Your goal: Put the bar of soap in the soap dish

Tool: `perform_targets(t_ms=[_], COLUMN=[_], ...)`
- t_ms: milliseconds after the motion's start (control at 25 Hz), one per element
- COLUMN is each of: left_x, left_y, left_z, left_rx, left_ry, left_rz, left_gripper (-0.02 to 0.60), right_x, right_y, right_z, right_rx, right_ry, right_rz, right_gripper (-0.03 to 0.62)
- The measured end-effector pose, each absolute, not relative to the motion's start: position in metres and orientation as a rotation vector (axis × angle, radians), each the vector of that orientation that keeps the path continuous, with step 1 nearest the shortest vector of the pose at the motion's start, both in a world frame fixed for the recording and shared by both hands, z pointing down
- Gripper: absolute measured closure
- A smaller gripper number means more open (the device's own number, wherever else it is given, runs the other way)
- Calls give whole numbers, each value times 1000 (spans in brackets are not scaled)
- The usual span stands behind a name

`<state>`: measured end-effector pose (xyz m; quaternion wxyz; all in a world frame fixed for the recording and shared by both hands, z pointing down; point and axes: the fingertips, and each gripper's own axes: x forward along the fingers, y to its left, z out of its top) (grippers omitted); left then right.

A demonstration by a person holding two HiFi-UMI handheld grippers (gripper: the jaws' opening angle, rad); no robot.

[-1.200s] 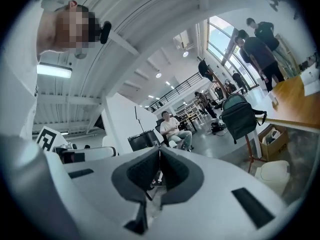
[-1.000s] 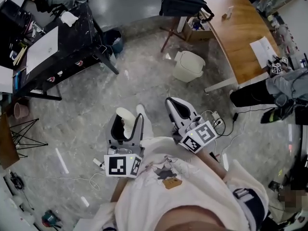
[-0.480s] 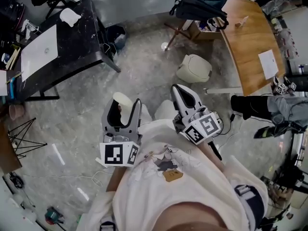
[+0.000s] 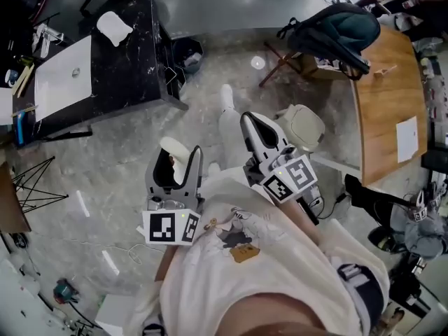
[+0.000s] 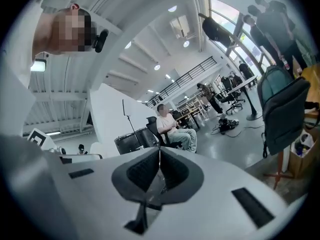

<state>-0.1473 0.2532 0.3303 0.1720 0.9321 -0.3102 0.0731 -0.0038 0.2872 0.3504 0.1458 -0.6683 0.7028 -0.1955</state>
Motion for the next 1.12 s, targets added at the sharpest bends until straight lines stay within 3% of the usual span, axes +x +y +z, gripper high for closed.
perform_targets(t_ms=[360, 600, 1120], left_x=[-19, 37, 16], left_y=[52, -38, -138], left_z=[356, 364, 356], left_rx=[2511, 2427, 2284], left_ry=[-1097, -1211, -1561], left_rz=[329, 357, 381], left_gripper=[304, 305, 305], right_x=[136, 186, 185], right_y=[71, -26, -137], right_z=[356, 364, 349], right_rx=[-1784, -1645, -1404], right_ry=[2204, 2334, 2494], right_rz=[-645, -741, -730], right_gripper=[586, 586, 586])
